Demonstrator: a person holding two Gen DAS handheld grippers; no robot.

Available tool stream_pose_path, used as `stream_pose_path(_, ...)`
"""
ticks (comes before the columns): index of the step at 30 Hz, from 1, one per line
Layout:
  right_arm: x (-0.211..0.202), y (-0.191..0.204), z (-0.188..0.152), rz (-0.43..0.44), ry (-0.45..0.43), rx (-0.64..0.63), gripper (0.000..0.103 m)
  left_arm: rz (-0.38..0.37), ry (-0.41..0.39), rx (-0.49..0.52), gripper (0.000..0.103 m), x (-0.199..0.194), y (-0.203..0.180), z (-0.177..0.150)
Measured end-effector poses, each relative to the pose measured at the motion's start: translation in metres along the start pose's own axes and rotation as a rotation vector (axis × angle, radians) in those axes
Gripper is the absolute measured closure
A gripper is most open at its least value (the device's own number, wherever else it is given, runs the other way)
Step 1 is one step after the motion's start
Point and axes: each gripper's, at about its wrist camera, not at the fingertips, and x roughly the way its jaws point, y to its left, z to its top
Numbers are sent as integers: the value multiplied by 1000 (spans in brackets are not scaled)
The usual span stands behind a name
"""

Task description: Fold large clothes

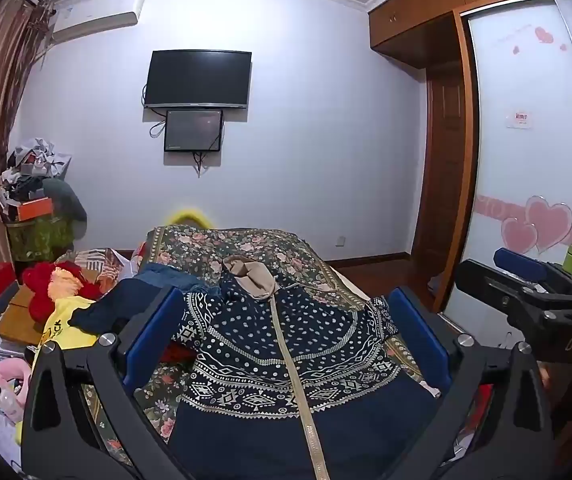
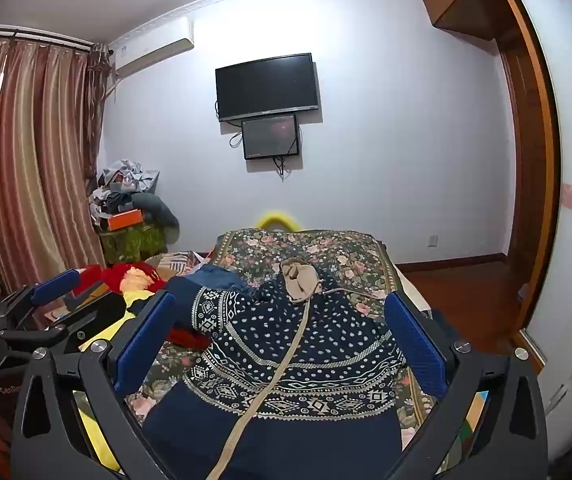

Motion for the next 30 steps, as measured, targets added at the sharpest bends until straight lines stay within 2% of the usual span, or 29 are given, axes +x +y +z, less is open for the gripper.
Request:
stream_pose_path(10, 5, 2, -6, 2, 2, -8, 0, -22, 16, -10, 0, 4, 3, -7)
stream_pose_path(30, 7, -4, -6, -7, 21, 12, 0, -6, 22, -8, 0, 11, 7, -11)
